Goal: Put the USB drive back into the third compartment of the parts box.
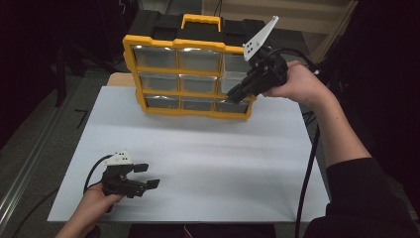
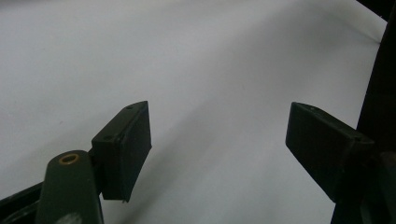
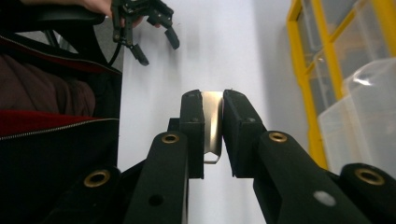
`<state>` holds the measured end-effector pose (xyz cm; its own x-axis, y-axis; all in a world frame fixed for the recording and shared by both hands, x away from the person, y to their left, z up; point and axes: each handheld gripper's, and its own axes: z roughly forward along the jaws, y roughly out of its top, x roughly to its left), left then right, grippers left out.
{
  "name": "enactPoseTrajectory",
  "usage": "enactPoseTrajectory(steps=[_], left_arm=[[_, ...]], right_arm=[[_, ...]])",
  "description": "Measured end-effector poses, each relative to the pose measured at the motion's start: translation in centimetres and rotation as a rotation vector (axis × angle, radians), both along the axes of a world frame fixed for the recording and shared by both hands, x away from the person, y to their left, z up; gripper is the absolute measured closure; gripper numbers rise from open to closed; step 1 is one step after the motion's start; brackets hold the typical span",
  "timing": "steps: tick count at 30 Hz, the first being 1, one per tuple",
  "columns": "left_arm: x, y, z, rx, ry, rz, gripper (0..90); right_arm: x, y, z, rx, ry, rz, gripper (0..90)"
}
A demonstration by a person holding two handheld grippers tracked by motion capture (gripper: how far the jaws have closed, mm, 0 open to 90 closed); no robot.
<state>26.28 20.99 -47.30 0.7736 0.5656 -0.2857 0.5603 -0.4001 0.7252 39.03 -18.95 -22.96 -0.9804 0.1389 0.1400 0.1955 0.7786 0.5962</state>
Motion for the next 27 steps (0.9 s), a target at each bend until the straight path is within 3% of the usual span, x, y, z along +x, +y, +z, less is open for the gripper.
enactPoseTrajectory(steps=[3, 16, 18, 27], left_arm=[[0.0, 0.1, 0.1, 0.0, 0.001, -0.004, 23.8], [0.0, 0.0, 0.0, 0.003, -0.001, -0.004, 23.8], [0.0, 0.0, 0.0, 0.002, -0.001, -0.005, 23.8], [0.0, 0.1, 0.1, -0.004, 0.001, -0.006, 23.8]], right_arm=[[0.3, -0.3, 1.5, 0.002, 0.0, -0.003, 76.4], [0.6, -1.4, 4.6, -0.003, -0.03, -0.029, 76.4], [0.9, -1.6, 5.2, -0.02, -0.052, -0.034, 76.4], [2.8, -2.1, 5.7, -0.001, -0.056, -0.087, 76.3]])
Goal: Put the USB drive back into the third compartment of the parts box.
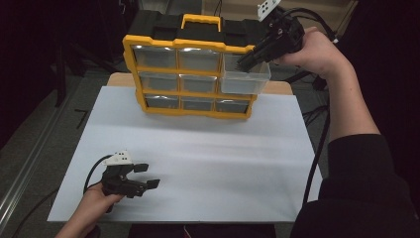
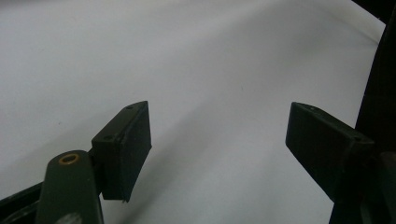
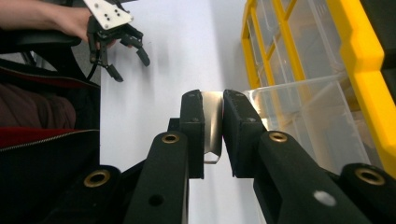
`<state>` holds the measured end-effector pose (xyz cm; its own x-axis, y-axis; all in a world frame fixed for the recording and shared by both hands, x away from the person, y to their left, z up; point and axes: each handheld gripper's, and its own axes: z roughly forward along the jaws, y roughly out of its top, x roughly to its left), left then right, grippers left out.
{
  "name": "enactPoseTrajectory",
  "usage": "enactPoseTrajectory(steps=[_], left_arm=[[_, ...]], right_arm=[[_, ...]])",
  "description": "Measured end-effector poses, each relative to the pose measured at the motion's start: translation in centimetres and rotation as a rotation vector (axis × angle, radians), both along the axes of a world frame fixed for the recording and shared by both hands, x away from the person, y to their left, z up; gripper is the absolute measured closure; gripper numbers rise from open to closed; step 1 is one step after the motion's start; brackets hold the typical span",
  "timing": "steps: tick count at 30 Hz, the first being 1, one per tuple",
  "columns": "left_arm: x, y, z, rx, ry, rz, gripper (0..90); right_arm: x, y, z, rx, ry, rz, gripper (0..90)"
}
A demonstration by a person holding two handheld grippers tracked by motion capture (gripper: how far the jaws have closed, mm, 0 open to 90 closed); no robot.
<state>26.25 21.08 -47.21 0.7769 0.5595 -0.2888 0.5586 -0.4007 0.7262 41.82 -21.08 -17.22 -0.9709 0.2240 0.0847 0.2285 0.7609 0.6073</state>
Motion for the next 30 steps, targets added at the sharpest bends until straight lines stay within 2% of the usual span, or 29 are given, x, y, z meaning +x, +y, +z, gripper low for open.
enactPoseTrajectory(steps=[1, 3, 9, 13, 15, 25, 26, 27, 29, 30], left_arm=[[0.0, 0.0, 0.0, -0.001, -0.001, 0.001, 23.7], [0.0, 0.0, 0.0, -0.001, -0.001, 0.0, 23.8], [0.0, 0.0, 0.0, -0.005, -0.002, -0.003, 23.8], [0.0, -0.1, 0.0, 0.004, -0.002, -0.004, 23.8], [0.0, -0.1, 0.0, 0.005, -0.001, -0.008, 23.8], [-0.1, -0.1, 0.0, -0.001, -0.007, -0.01, 23.8], [-0.1, -0.1, 0.0, -0.001, -0.007, -0.008, 23.7], [0.0, -0.1, 0.0, -0.003, -0.005, -0.008, 23.7], [0.0, -0.1, 0.0, 0.001, -0.002, -0.009, 23.7], [0.0, -0.1, 0.0, 0.0, -0.002, -0.008, 23.7]], right_arm=[[0.2, 0.0, 0.0, 0.002, 0.012, 0.003, 76.3], [0.4, 0.2, -0.1, 0.003, 0.008, 0.003, 76.3], [2.2, 0.2, -1.0, -0.031, 0.001, -0.079, 76.3], [3.3, -0.4, -1.6, -0.023, 0.0, -0.096, 76.3], [3.9, -0.6, -2.0, -0.039, 0.011, -0.131, 76.3], [5.6, -0.5, -4.1, -0.05, 0.017, -0.204, 75.6], [5.8, -0.5, -4.3, -0.032, 0.021, -0.217, 66.4], [5.8, -0.5, -4.3, -0.032, 0.021, -0.217, 66.4], [5.7, -0.6, -4.2, 0.002, 0.032, -0.232, 62.2], [5.6, -0.7, -4.0, 0.008, 0.022, -0.228, 60.3]])
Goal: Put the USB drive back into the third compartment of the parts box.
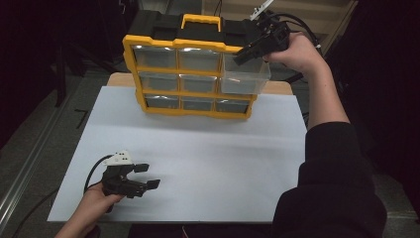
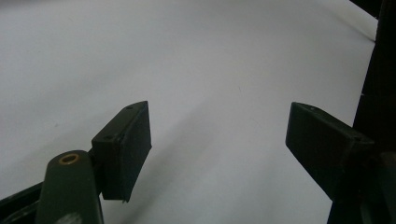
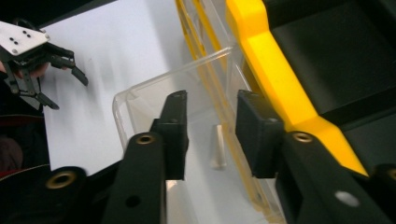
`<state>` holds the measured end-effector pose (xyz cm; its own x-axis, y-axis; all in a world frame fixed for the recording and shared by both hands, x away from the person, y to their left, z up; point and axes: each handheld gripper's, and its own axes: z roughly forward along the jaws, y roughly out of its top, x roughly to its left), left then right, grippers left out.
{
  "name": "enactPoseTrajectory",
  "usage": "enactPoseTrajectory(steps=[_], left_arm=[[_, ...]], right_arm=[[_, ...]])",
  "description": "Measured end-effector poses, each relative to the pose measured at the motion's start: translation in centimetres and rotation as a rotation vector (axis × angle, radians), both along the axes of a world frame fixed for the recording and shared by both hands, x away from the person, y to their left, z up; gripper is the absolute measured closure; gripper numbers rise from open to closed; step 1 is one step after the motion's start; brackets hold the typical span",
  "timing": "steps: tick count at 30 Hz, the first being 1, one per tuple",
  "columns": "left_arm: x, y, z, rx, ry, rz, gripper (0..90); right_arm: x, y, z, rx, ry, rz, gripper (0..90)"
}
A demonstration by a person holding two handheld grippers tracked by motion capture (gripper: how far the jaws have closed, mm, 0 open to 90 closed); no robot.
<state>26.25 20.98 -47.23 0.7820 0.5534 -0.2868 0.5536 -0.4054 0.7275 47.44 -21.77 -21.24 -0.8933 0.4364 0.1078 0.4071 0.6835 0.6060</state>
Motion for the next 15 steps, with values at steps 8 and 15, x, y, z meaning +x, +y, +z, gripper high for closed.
enactPoseTrajectory(steps=[8, 15], left_arm=[[-0.1, 0.0, 0.0, 0.002, -0.004, 0.0, 23.8], [-0.1, -0.1, 0.0, 0.005, -0.001, 0.001, 23.7]], right_arm=[[-1.2, -0.4, 0.7, 0.029, -0.009, -0.009, 46.2], [-2.3, -0.3, 1.0, 0.068, 0.031, 0.013, 28.8]])
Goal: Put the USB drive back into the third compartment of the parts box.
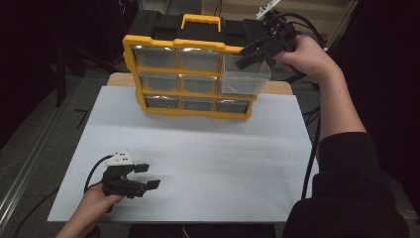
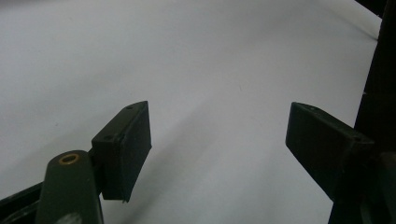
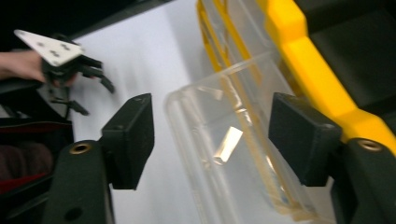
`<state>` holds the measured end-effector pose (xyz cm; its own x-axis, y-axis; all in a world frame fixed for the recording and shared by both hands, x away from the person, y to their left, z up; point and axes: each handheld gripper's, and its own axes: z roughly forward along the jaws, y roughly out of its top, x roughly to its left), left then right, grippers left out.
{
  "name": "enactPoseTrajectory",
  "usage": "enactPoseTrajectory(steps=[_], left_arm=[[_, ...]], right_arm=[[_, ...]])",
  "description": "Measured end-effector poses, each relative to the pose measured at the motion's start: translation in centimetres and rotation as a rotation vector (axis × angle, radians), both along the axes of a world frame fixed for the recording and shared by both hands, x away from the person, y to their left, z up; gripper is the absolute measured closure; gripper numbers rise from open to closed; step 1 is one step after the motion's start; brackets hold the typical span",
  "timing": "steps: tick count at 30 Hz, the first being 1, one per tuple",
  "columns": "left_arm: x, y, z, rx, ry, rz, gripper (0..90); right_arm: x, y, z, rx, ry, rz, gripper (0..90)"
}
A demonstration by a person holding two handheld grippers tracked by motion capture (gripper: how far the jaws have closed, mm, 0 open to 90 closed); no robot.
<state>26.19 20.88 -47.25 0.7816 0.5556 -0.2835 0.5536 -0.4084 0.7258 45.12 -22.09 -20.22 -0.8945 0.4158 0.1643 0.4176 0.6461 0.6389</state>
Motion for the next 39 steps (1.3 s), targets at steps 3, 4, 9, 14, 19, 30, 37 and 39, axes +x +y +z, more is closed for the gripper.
enactPoseTrajectory(steps=[3, 4, 9, 14, 19, 30, 37, 39], left_arm=[[0.0, 0.0, 0.0, 0.005, 0.002, 0.001, 23.7], [0.0, 0.0, 0.0, 0.004, 0.003, 0.002, 23.7], [0.1, 0.0, 0.0, 0.007, 0.0, 0.005, 23.7], [0.1, 0.1, 0.0, 0.008, -0.001, 0.01, 23.7], [0.1, 0.1, 0.0, 0.005, -0.001, 0.012, 23.8], [0.1, 0.2, 0.0, 0.003, -0.004, 0.014, 23.8], [0.1, 0.2, 0.0, 0.001, -0.002, 0.016, 23.7], [0.1, 0.2, 0.0, 0.001, -0.002, 0.017, 23.8]], right_arm=[[-0.6, 0.0, 0.4, 0.028, -0.002, 0.024, 28.2], [-0.8, 0.0, 0.5, 0.027, 0.003, 0.021, 28.2], [-2.2, 0.5, 0.5, 0.016, 0.001, 0.037, 28.7], [-3.2, 0.5, 0.4, 0.021, 0.016, 0.042, 29.2], [-4.6, 0.4, 0.0, 0.025, 0.025, 0.04, 30.2], [-7.4, 1.3, -2.9, 0.026, 0.023, 0.081, 30.4], [-9.0, 1.5, -5.0, 0.025, 0.013, 0.085, 30.0], [-9.4, 1.7, -5.7, 0.021, 0.028, 0.084, 30.0]])
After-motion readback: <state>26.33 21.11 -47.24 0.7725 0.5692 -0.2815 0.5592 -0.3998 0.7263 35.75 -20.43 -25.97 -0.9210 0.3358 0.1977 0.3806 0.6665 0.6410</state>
